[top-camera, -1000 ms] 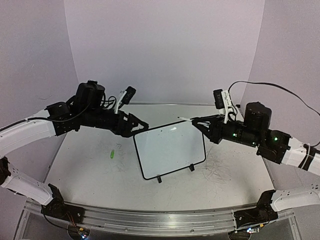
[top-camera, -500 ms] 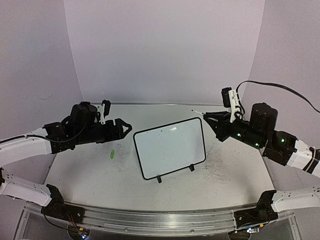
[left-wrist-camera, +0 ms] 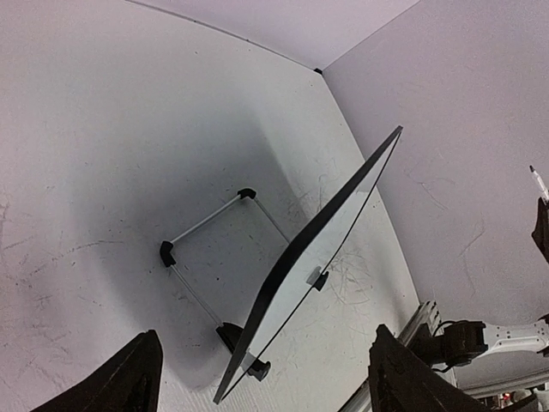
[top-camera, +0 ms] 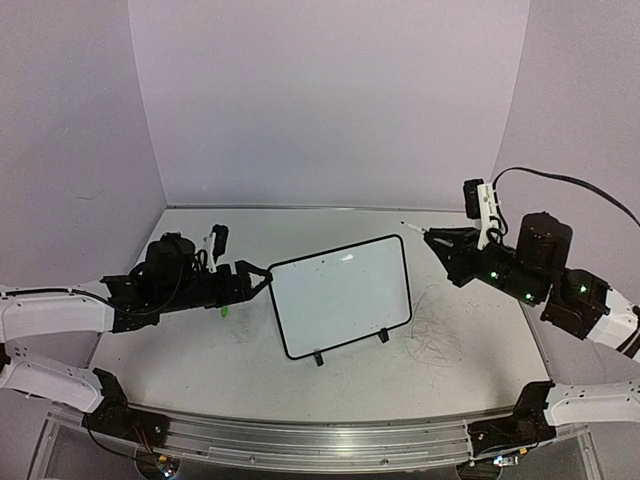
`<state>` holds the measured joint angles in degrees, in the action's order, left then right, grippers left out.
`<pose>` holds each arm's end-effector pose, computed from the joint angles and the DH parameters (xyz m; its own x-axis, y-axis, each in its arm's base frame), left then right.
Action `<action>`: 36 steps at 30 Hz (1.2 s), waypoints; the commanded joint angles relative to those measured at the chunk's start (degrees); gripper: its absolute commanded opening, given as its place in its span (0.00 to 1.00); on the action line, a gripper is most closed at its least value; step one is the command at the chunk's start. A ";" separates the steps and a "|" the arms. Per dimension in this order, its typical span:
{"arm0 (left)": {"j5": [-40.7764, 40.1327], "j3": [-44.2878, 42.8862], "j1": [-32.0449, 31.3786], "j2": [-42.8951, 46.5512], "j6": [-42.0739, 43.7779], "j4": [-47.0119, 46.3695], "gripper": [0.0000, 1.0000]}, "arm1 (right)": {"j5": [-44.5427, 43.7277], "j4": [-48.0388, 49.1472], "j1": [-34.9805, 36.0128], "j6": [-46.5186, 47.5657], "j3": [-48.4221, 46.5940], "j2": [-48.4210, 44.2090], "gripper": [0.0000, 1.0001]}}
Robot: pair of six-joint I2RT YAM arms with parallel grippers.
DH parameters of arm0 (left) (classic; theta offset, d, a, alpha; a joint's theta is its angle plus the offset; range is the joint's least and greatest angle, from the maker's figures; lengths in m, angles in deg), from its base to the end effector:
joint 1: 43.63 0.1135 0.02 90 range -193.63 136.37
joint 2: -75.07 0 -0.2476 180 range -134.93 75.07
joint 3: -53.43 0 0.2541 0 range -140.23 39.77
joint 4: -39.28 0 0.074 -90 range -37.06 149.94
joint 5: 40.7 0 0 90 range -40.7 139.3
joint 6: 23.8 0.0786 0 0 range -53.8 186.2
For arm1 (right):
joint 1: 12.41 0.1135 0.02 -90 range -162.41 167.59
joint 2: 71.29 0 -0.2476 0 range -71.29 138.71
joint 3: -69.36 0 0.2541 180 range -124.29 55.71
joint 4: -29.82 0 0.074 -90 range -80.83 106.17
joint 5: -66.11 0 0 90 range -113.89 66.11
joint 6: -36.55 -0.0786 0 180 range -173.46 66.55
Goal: Write a sentence on the whiteboard
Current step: Hold the whiteboard at the center of the board.
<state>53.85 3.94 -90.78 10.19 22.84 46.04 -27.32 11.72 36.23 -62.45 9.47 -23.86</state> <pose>0.2001 -0.2249 0.2128 -0.7225 -0.2275 -0.6529 0.3916 0.6435 -0.6577 0.1703 0.1863 0.3357 -0.1752 0.0373 -0.9838 -0.6910 0.7072 0.1499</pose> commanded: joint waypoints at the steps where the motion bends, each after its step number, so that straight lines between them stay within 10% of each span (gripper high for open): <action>1: 2.61 3.42 0.87 0.77 -0.23 -10.46 0.85 | 2.13 -1.29 0.19 -2.01 -3.48 3.96 0.00; 36: 7.83 4.96 2.53 -3.47 2.66 -16.10 0.76 | 9.25 5.55 11.65 -8.42 -6.05 17.48 0.00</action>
<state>61.10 8.75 -88.57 5.97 24.50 32.84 -15.79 14.00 45.52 -70.29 6.45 -8.50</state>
